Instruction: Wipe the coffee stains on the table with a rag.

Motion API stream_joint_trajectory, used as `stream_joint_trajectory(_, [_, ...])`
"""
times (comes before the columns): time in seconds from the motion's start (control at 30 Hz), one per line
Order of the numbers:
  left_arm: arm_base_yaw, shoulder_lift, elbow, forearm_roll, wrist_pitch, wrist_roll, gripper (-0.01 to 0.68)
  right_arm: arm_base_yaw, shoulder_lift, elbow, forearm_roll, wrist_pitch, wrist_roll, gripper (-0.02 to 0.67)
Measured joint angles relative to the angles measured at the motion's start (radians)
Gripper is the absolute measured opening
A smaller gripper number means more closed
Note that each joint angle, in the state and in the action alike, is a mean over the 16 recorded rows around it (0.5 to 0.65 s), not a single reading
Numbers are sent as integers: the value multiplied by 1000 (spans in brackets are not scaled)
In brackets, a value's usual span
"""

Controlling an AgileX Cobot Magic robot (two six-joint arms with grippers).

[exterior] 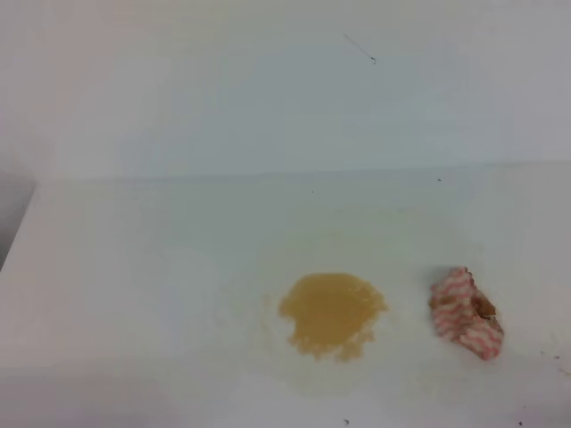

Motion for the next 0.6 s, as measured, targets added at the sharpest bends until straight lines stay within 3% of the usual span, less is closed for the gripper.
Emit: stream_joint_trajectory(0.6, [0, 0, 0, -1, 0, 0, -1, 0, 0, -4, 9, 0, -4, -2])
